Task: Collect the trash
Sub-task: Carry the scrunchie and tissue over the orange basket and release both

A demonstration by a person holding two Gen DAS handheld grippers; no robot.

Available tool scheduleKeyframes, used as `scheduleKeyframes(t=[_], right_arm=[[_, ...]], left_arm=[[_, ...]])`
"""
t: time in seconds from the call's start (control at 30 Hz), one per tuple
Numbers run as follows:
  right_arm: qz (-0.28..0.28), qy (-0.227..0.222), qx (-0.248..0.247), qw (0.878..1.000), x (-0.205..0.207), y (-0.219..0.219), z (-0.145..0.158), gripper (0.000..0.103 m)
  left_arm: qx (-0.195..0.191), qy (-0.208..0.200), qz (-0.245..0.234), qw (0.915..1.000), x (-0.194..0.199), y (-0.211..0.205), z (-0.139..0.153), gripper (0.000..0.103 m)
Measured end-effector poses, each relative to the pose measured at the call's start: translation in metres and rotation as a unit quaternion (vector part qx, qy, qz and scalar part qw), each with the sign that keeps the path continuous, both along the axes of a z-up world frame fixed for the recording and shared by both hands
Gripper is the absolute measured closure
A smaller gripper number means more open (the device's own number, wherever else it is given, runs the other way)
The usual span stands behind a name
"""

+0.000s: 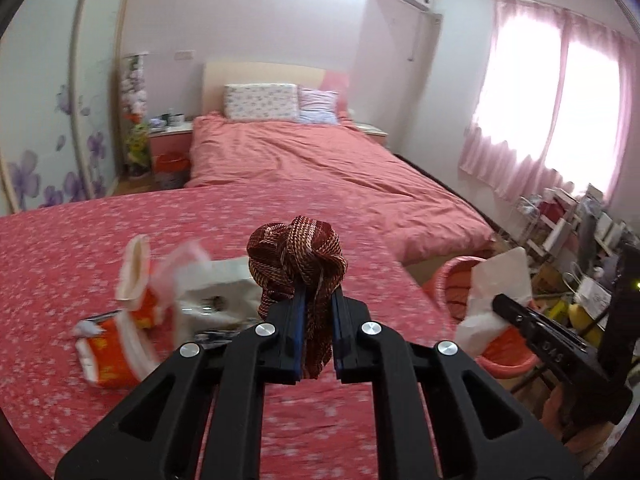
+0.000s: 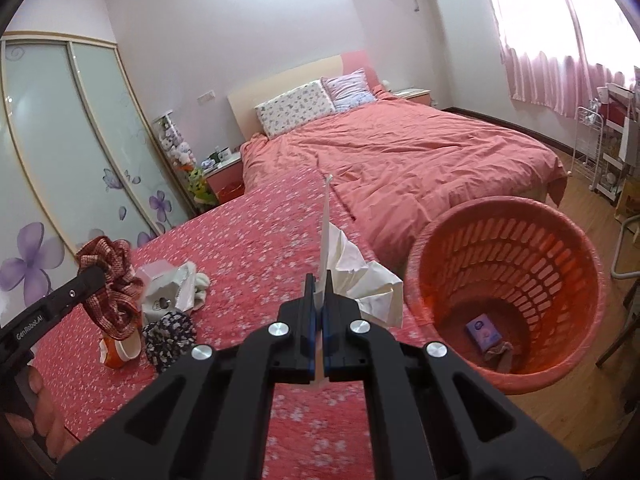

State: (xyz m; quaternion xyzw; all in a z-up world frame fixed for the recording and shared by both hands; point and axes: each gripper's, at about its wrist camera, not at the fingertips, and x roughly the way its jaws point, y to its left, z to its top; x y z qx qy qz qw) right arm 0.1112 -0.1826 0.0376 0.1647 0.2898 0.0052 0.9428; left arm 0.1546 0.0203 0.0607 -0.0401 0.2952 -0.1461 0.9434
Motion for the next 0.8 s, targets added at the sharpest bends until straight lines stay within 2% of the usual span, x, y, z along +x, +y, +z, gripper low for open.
scheduleKeyframes(t=[0.27, 0.6, 0.8], right_arm=[[-0.038, -0.002, 0.004, 0.999, -0.013, -0.040, -0.006, 0.100], [-0.093, -0.011, 0.011, 0.996, -0.022, -0.092, -0.019, 0.100], [-0.122, -0.011, 0.006, 0.992, -0.020, -0.122, -0.029, 0.100]], left_arm=[[-0.011, -0.001, -0.063, 0.9979, 0.006, -0.048, -0.010, 0.093], [-0.035, 0.001, -0.128, 0.9911, 0.011, -0.095, -0.024, 0.092], [-0.035, 0.002, -0.159, 0.9867, 0.014, -0.127, -0.030, 0.092]])
